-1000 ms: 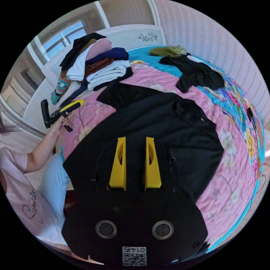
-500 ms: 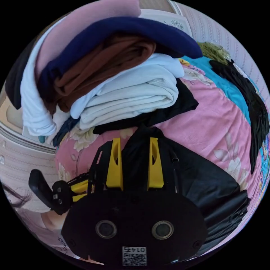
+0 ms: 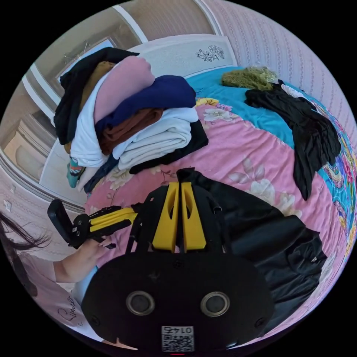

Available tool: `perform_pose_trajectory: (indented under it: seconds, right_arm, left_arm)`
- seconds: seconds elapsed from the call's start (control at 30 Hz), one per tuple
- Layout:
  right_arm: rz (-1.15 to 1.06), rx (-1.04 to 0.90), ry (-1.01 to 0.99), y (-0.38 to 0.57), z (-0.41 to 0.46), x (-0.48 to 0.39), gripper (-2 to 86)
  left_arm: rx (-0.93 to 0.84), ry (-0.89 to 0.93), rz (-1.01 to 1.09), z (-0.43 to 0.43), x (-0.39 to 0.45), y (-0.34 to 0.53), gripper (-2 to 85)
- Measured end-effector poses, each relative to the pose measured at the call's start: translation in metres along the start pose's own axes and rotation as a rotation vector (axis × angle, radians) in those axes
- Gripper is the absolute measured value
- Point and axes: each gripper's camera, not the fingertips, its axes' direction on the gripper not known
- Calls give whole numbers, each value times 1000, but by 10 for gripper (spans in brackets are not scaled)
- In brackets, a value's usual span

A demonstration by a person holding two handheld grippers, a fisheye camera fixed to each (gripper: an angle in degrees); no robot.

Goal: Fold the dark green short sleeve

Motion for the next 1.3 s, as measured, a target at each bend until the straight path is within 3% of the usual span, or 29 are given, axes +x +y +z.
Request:
perform_pose_trajectory:
  seconds: [0.27, 0.6, 0.83, 0.97, 1.1, 1.3]
  right_arm:
    - [139, 175, -61, 118, -89, 65, 3]
    - [318, 86, 28, 284, -96, 121, 7]
    - [372, 52, 83, 363, -96, 139, 38]
    - [442, 137, 181, 398, -126, 170, 66]
    - [547, 138, 270, 417, -131, 215, 92]
    - [688, 223, 192, 448, -123, 271, 101]
  left_arm:
    - [72, 318, 208, -21, 105, 3, -10]
    - [-156, 468, 336, 28, 169, 30, -3]
    - [-171, 352, 361, 24, 157, 6, 45]
    - [-129, 117, 233, 55, 117, -51, 60]
    - [-205, 189, 51, 117, 87, -108, 76]
    - [-373, 226, -26, 199, 98, -146, 106]
